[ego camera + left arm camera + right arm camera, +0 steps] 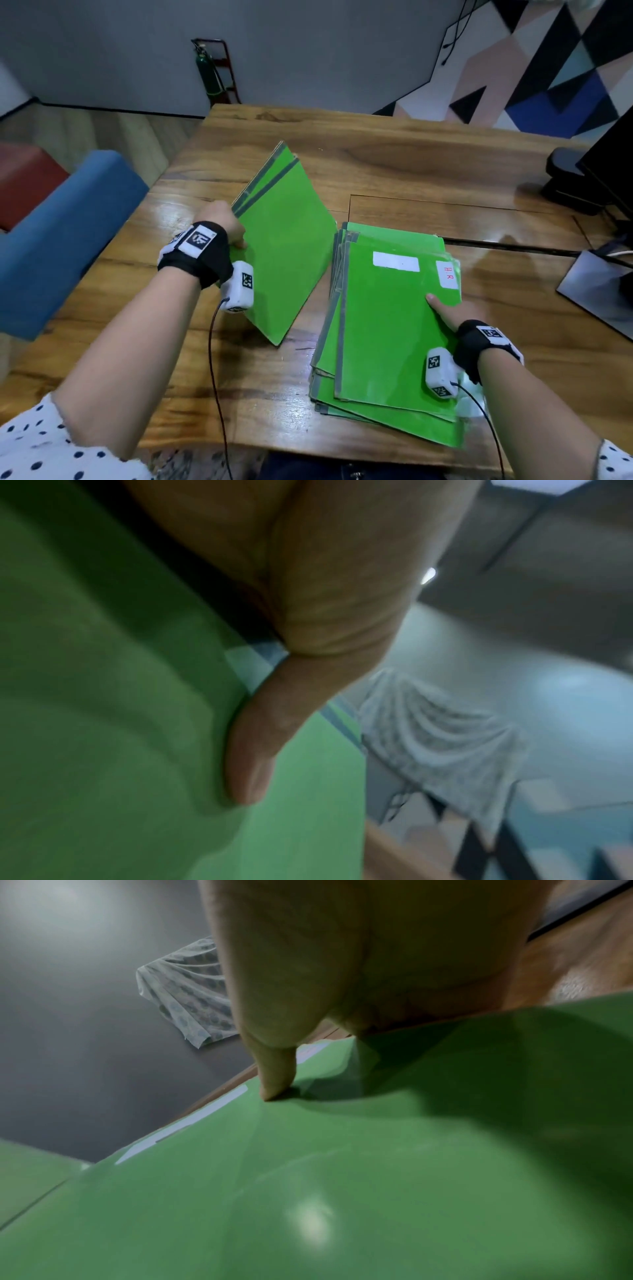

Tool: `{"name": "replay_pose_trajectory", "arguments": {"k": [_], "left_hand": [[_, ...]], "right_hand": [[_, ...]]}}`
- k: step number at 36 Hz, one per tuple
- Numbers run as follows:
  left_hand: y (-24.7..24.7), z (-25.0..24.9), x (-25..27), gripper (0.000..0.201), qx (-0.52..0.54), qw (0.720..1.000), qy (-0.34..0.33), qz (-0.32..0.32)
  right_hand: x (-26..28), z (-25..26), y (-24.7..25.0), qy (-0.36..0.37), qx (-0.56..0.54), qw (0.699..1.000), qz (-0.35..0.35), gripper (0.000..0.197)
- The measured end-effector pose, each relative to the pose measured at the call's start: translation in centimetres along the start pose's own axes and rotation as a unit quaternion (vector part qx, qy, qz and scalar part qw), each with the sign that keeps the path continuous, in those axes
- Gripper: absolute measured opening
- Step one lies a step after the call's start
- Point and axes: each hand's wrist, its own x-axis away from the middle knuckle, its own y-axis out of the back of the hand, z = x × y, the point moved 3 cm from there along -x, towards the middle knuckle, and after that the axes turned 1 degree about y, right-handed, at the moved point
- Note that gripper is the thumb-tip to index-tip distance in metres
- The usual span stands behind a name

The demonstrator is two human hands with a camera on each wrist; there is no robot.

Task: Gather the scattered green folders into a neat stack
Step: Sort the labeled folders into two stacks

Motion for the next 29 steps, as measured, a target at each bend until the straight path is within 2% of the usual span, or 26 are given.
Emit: {"name": "replay_pose_trajectory", "arguments": {"k": [5,7,10,11,12,13,15,16,18,20,21,23,24,25,27,29], "left_hand": [[4.1,-2.9,2.9,0.036,0.037,0.995,-0.066,-0.072],[5.4,-3.2,3.7,0.039,0.104,0.99,-0.08,-0.055],[5.4,-3.6,4.5,0.046,0.211,0.973,-0.088,0.013],[4.6,-3.8,4.8,0.041,0.23,0.968,-0.089,0.037],[3.4,-4.0,5.0,0.038,0.248,0.963,-0.087,0.061],[1.7,-4.2,5.2,0.037,0.262,0.958,-0.08,0.083],[-2.3,-4.5,5.7,0.04,0.277,0.95,-0.071,0.128],[-4.6,-4.4,5.8,0.041,0.273,0.949,-0.065,0.143],[-8.8,-4.2,6.5,0.045,0.248,0.951,-0.05,0.177],[-12.7,-3.5,7.3,0.046,0.206,0.956,-0.035,0.207],[-14.2,-3.1,7.8,0.045,0.184,0.956,-0.026,0.227],[-16.7,-2.5,8.2,0.056,0.145,0.952,-0.022,0.27],[-17.1,-2.5,8.3,0.066,0.129,0.948,-0.025,0.289],[-17.3,-2.6,8.1,0.074,0.121,0.946,-0.025,0.301],[-17.0,-3.1,7.1,0.087,0.118,0.945,-0.033,0.304],[-15.8,-4.1,6.8,0.106,0.121,0.945,-0.026,0.301]], "right_hand": [[0.9,0.2,0.8,-0.006,-0.028,0.999,0.041,0.06],[0.1,-0.2,0.8,-0.008,-0.047,0.997,0.057,0.079],[-4.0,-2.3,0.0,-0.001,-0.113,0.988,0.102,0.132],[-3.7,-2.2,0.1,-0.002,-0.128,0.985,0.117,0.144],[-2.4,-1.5,0.6,-0.002,-0.144,0.982,0.123,0.146],[-0.1,-0.1,1.5,0.0,-0.158,0.979,0.131,0.136],[3.4,1.6,2.8,-0.001,-0.168,0.976,0.137,0.101],[3.6,1.8,3.1,0.002,-0.174,0.975,0.141,0.098],[4.3,1.9,3.7,0.004,-0.179,0.973,0.149,0.108],[4.6,2.1,4.0,0.018,-0.184,0.97,0.156,0.094],[4.6,2.2,4.0,0.024,-0.18,0.97,0.159,0.097],[4.7,2.1,4.0,0.022,-0.153,0.972,0.177,0.141],[4.2,1.8,3.9,0.015,-0.138,0.973,0.185,0.152],[4.3,2.0,3.8,0.009,-0.133,0.972,0.192,0.143],[5.0,2.5,3.9,0.002,-0.12,0.973,0.196,0.096],[4.7,2.4,3.8,0.017,-0.105,0.976,0.19,0.077]]}}
